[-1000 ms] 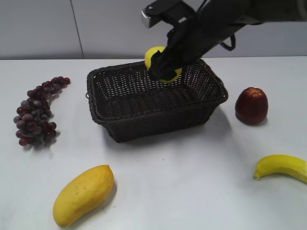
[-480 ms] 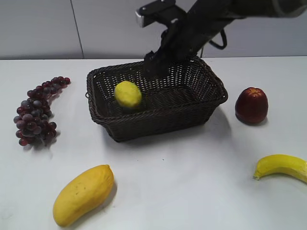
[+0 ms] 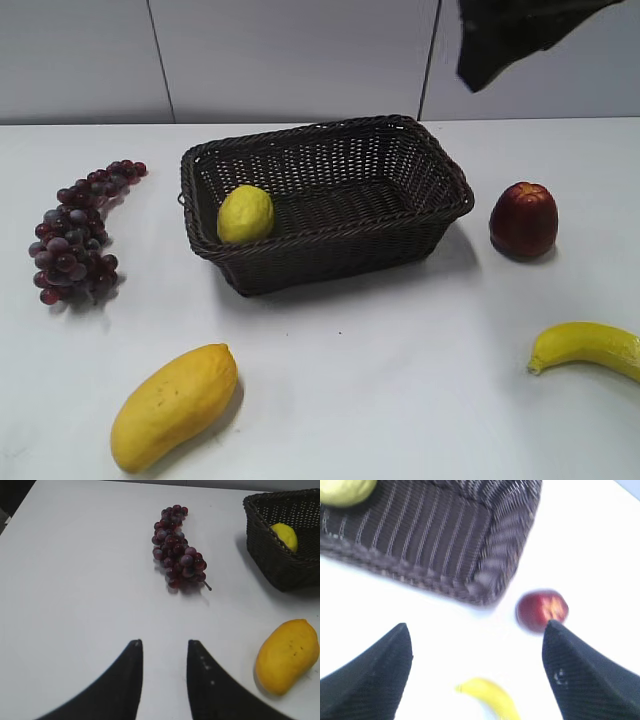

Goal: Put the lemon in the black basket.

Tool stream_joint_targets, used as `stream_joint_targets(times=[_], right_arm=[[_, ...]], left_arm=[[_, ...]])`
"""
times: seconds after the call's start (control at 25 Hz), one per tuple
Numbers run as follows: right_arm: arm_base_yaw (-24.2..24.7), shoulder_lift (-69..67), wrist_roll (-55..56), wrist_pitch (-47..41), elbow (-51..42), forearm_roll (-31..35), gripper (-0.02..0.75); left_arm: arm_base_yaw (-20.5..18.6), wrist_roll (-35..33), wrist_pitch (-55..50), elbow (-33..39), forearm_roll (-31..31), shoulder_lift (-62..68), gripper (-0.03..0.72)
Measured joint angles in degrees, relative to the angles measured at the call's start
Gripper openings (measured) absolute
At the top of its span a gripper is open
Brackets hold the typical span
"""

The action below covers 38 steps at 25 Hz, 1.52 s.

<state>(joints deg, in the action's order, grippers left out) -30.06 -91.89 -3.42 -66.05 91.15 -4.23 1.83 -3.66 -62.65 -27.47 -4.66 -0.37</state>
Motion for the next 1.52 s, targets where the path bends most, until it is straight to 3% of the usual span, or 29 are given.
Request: stream_joint_targets(times=[0.24,0.64,0.92,1.52], right_arm=[[0.0,17.21,3.42,-2.92,-9.23,-0.14,0.609],[0.0,51.17,4.12,1.89,-45.17,1.16,0.589],[0.0,68.25,4.17,3.28,-59.47,1.4,0.599],[0.0,73.02,4.25,5.97,-62.59,1.57,0.587]], left_arm=[[0.0,0.0,0.0,0.0,0.0,0.0,0.239],[0.0,0.0,0.0,0.0,0.0,0.0,0.239],[0.0,0.0,0.0,0.0,0.0,0.0,0.239],[0.0,0.0,0.0,0.0,0.0,0.0,0.239]])
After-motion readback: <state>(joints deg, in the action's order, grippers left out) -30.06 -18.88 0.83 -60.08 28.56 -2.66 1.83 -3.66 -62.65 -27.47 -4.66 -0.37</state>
